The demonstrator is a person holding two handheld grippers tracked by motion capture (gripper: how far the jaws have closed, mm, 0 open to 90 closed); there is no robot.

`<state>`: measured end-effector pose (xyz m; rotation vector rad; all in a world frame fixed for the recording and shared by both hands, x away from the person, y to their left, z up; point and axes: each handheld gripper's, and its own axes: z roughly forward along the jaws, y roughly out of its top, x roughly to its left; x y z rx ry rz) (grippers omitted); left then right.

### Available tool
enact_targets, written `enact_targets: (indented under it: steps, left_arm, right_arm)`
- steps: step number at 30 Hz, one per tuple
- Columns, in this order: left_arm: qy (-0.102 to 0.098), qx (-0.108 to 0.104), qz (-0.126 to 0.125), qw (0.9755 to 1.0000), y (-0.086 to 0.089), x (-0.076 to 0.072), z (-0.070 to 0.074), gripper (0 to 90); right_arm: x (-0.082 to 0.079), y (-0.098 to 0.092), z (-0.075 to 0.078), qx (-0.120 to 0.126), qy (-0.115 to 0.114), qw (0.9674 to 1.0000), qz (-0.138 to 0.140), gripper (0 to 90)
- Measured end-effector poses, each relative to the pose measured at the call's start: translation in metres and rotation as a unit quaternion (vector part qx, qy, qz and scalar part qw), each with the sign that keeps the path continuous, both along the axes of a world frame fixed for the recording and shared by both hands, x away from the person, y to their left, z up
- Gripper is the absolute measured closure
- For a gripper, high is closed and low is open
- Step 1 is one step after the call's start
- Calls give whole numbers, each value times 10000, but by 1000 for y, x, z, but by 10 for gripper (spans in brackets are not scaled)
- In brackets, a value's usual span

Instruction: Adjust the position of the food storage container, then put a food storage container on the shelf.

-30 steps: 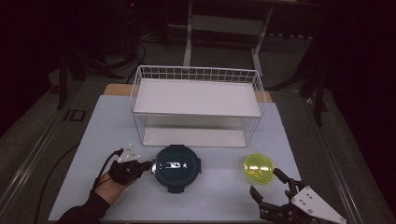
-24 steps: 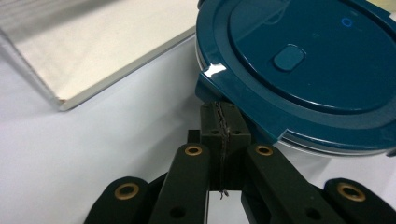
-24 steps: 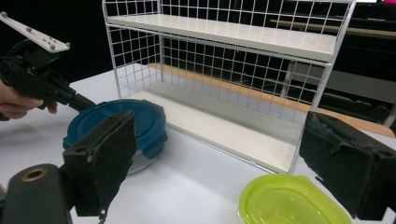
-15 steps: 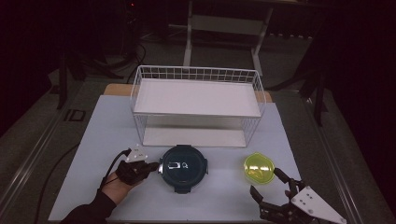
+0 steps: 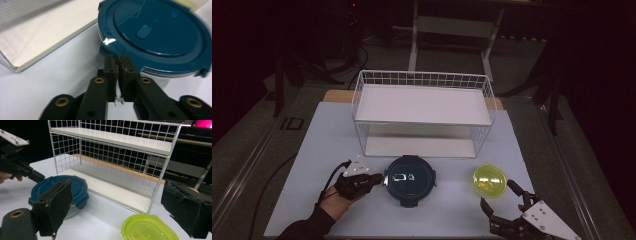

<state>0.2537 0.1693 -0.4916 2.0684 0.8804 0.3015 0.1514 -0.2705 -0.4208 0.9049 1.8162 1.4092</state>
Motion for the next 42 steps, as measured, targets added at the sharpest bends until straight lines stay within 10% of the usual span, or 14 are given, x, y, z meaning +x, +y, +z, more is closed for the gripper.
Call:
enact_targets:
  steps: [6,13,17,24,30,42]
  left_arm:
    - [-164,-643,-263,9974,15,-12,18,575]
    - [-53,-1015,-652,9927,20,-23,32,34]
    - [-352,-1132,-477,9918,19,-35,45,0]
    - [-509,-1285,-699,9879,21,-38,61,0]
    - [-672,-1123,-593,9896,19,-34,68,0]
    - [-484,-1342,-395,9890,15,-15,66,1]
  right_arm:
    - [-1,1,0,-59,-14,10000,-29,99]
    - [-1,1,0,25,7,10000,-52,102]
    - [3,-1,0,317,300,9986,295,144]
    - [7,8,10,-43,175,9998,112,142]
    - [14,16,23,-113,115,9996,241,112]
    - [47,46,26,-147,238,9972,692,107]
